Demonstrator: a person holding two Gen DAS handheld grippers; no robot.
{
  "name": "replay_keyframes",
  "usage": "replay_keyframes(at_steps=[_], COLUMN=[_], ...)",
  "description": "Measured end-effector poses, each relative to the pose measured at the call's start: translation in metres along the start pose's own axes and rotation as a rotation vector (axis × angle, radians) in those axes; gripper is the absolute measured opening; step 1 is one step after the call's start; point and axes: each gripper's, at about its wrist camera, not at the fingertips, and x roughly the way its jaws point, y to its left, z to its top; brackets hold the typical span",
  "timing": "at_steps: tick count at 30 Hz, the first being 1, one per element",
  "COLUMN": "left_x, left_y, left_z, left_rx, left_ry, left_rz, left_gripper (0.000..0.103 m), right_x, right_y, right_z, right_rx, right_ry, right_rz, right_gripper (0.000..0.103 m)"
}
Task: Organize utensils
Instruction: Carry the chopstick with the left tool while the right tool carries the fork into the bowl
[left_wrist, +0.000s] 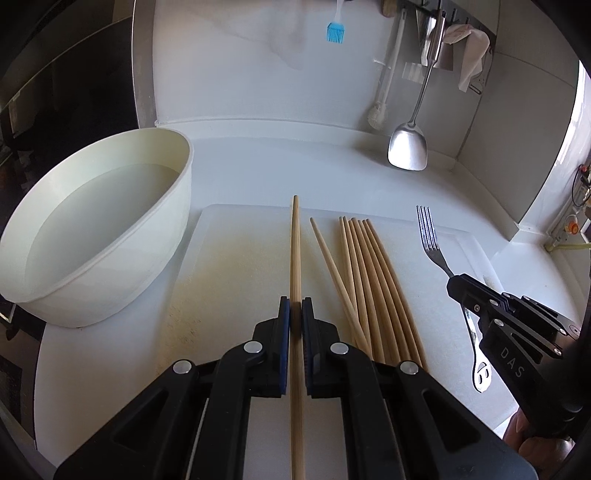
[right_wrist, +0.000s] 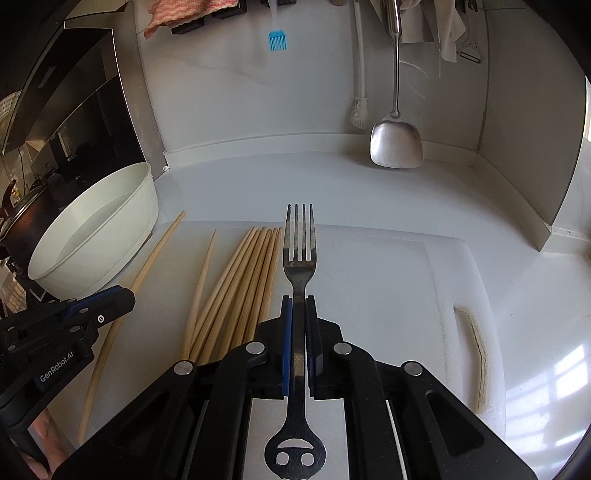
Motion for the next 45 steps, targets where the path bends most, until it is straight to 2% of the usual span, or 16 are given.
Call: replay_keyframes(at_steps=[6,12,17,21,27,32,38,45], left_x=[-0.034,-0.070,-0.092,-0.103,-0.099,-0.074,-0.045,-0.017], left_y=[0.006,0.030,0.068,0.114,0.183,0.224,0.256,0.269], left_z=[0.018,0.043,0.072,0.095,0.125,0.130,0.119,0.113], left_rx=[-0.018,-0.052,-0.056,-0.059,-0.028,-0.018,-0.066,-0.096], left_ry=[-0.016,-0.046,-0.071,-0.093,-0.093,-0.044,0.009,0.054], left_rz=[0.034,0.065,0.096,0.101,0.093,0.096,0.098,0.108], left_gripper=[0.007,0.007,0.007,0.007,0.007,0.007,0.007,0.007], right_x=[-0.019,-0.039,-0.044,-0.035,-0.005,0.023,0.063,0.106], right_y=[0.012,0.038,0.078,0.123,0.191,0.236,0.269,0.285], right_z=[0.018,0.050,0.082,0.108,0.135,0.145,0.145,0.139], right_rx=[-0.003,-0.048,-0.074,-0.086,-0.061,-0.045,-0.049,-0.060], right_ry=[-0.003,-0.016,-0.033,-0.056,-0.054,-0.028,0.049,0.139], right_rz=[0.031,0.052,0.079,0.090,0.108,0.136,0.161,0.187], right_gripper=[0.007,0.007,0.007,0.007,0.007,0.007,0.007,0.007])
